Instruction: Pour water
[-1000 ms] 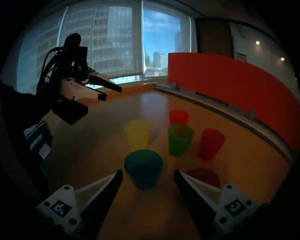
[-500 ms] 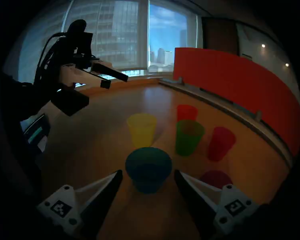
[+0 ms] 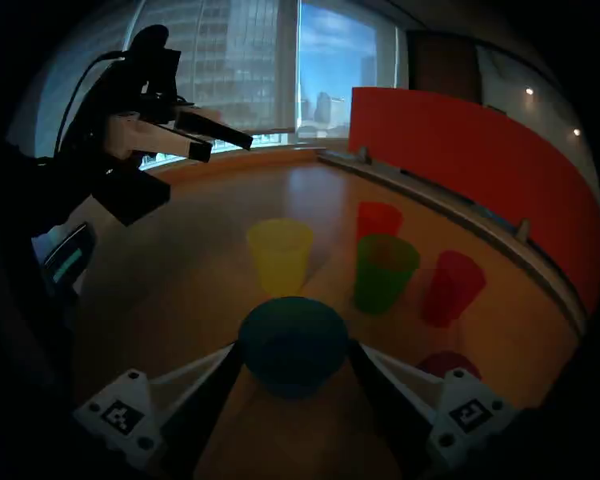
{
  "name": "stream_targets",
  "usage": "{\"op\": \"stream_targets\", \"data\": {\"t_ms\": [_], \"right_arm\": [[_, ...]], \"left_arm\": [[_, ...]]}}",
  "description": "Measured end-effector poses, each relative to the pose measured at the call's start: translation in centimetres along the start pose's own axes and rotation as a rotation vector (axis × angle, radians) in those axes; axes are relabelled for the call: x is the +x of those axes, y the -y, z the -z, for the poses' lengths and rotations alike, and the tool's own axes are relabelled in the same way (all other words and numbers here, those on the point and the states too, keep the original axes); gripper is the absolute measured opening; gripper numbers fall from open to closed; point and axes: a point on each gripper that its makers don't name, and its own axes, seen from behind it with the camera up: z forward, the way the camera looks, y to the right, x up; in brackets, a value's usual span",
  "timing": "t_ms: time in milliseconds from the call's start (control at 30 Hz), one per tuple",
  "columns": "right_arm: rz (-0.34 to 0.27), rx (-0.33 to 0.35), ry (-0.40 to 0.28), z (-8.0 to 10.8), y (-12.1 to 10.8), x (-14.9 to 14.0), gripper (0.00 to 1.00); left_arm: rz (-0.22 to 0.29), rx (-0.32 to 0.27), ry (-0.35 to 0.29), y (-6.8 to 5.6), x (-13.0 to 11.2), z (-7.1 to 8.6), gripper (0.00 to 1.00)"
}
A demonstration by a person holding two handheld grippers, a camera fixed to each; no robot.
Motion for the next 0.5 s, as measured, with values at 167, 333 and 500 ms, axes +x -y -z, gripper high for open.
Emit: {"op": "stream_targets", "data": {"t_ms": [167,333,500], "right_arm": [[0.005,0.001,0.003,-0.37,0.01,-0.03,1.00],[0.009,0.004,0.005,-0.59,0.08,-0.20,0.98],[0.016,0.007,0.008,-0.75,0.26,-0.42,0.92]], "left_arm": [[0.000,0.001,0.001,0.05,-0.03,0.07,0.93],[0.002,0.000,0.001,0.01,-0.02,0.04,0.93],[0.000,-0.001,0.000,-0.07,-0.03,0.00,0.93]]}}
